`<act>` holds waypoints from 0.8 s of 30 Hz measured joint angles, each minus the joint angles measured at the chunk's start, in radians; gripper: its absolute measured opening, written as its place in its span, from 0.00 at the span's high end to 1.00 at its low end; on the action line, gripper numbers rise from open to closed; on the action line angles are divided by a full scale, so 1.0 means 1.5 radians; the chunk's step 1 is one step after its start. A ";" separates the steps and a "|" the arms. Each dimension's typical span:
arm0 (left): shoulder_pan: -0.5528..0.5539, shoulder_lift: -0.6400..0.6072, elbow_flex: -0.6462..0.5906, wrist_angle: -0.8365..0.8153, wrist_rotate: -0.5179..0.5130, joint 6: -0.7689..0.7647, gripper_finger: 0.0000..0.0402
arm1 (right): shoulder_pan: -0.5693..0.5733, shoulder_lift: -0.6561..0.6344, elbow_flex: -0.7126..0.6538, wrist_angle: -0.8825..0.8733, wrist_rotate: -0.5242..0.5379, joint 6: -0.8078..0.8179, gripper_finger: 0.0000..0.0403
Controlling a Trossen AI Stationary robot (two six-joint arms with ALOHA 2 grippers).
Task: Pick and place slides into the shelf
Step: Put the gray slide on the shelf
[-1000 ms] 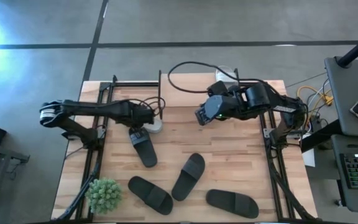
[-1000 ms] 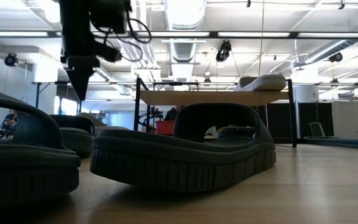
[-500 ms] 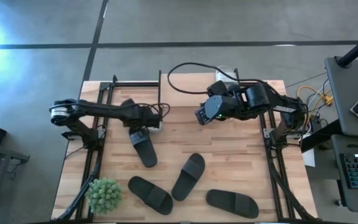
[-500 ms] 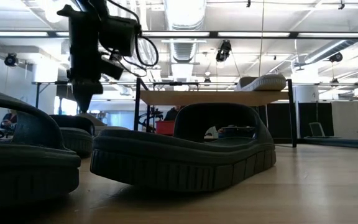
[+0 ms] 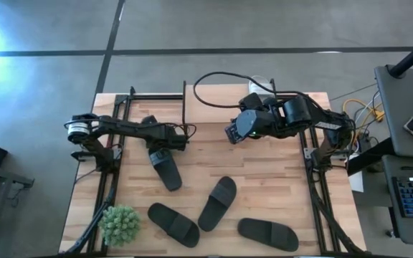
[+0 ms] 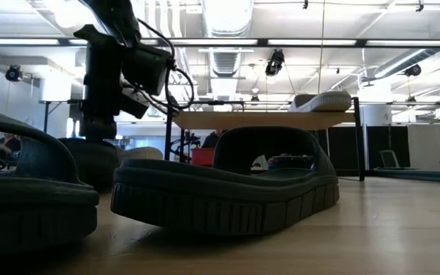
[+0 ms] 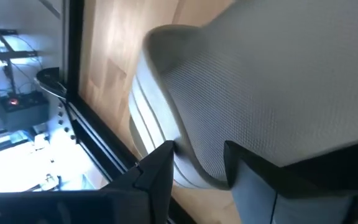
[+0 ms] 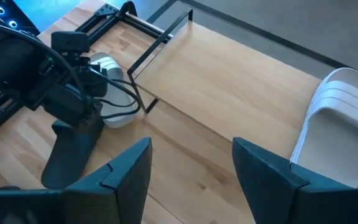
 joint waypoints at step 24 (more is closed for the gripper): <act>0.003 -0.095 -0.068 0.018 0.006 -0.005 1.00 | 0.000 0.004 -0.051 0.000 0.000 0.023 0.47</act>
